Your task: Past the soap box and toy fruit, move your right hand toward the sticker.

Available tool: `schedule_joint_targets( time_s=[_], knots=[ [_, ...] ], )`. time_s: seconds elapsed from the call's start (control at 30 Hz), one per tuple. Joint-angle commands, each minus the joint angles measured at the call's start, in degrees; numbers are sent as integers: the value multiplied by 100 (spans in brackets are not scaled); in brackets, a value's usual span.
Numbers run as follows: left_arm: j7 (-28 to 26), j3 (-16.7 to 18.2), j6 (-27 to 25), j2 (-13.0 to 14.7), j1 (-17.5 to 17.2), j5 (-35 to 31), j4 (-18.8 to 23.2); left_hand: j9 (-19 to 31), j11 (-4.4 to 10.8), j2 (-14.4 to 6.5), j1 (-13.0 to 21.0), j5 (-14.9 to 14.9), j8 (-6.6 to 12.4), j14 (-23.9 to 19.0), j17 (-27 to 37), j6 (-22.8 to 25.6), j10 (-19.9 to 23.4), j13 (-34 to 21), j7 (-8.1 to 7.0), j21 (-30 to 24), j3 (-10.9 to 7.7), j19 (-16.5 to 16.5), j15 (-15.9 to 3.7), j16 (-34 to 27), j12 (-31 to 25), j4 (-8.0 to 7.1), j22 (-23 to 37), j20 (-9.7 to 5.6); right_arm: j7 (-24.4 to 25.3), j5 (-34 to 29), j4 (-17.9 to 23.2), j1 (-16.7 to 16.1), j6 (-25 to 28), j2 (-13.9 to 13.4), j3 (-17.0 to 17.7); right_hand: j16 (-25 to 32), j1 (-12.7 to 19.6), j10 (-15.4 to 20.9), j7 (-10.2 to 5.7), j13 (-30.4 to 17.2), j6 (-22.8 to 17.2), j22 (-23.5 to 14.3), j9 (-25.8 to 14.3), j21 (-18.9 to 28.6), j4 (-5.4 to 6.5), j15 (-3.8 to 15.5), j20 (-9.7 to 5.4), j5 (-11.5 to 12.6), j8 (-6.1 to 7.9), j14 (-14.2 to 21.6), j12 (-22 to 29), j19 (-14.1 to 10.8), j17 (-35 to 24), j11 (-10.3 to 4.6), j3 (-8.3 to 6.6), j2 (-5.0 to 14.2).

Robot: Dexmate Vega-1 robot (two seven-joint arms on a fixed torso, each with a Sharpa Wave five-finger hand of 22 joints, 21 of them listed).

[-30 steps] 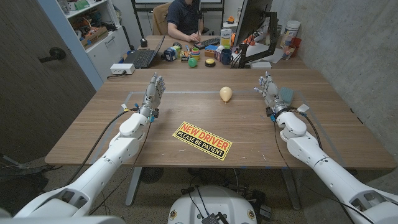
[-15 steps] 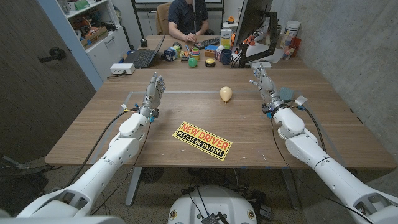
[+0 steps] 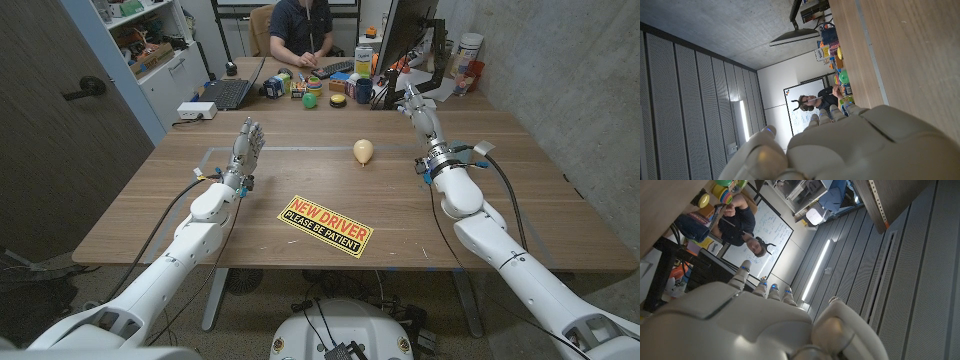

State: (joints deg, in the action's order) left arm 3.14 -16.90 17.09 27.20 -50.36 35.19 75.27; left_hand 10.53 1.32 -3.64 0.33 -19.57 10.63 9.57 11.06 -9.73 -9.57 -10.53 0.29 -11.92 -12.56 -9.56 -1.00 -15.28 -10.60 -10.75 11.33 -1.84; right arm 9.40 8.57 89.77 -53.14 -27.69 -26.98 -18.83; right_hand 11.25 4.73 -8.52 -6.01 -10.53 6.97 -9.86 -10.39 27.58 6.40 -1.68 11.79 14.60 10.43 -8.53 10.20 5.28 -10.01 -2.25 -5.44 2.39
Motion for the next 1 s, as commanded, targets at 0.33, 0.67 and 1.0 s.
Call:
schedule_joint_targets(
  time_s=[0.33,0.67,1.0],
  knots=[
    [46,53,-13,1,-6,23,-38,15,21,-628,-18,-24,20,1238,20,-806,-955,-25,-13,-30,-30,-78,-25,-32,-24,-3,10,-17,1188,-2541,206,-190,-941,704,539,110,207,375,-620,-13,-460,-36,-6,-112,-93,-33,26,44,137,272,159,-442,-1,-406,96,-58],
    [89,44,-5,-36,51,20,-121,15,25,-626,-20,-24,21,1234,21,-805,-955,-25,-20,-31,-26,-75,-27,-32,-24,-4,11,-22,1570,-3733,384,-273,-1152,771,748,88,336,307,-657,-16,-597,-30,-4,-266,-192,-131,56,63,97,356,68,-451,-10,-434,172,-168],
    [68,51,-9,-47,51,2,-136,15,36,-625,-22,-25,20,1234,22,-809,-959,-25,-23,-28,-22,-82,-31,-31,-23,-4,11,-10,2250,-4978,716,-425,-1247,733,886,66,469,426,-663,-9,-590,-28,-6,-471,-258,273,50,98,59,385,99,-378,-2,-596,200,-144]
  ],
)
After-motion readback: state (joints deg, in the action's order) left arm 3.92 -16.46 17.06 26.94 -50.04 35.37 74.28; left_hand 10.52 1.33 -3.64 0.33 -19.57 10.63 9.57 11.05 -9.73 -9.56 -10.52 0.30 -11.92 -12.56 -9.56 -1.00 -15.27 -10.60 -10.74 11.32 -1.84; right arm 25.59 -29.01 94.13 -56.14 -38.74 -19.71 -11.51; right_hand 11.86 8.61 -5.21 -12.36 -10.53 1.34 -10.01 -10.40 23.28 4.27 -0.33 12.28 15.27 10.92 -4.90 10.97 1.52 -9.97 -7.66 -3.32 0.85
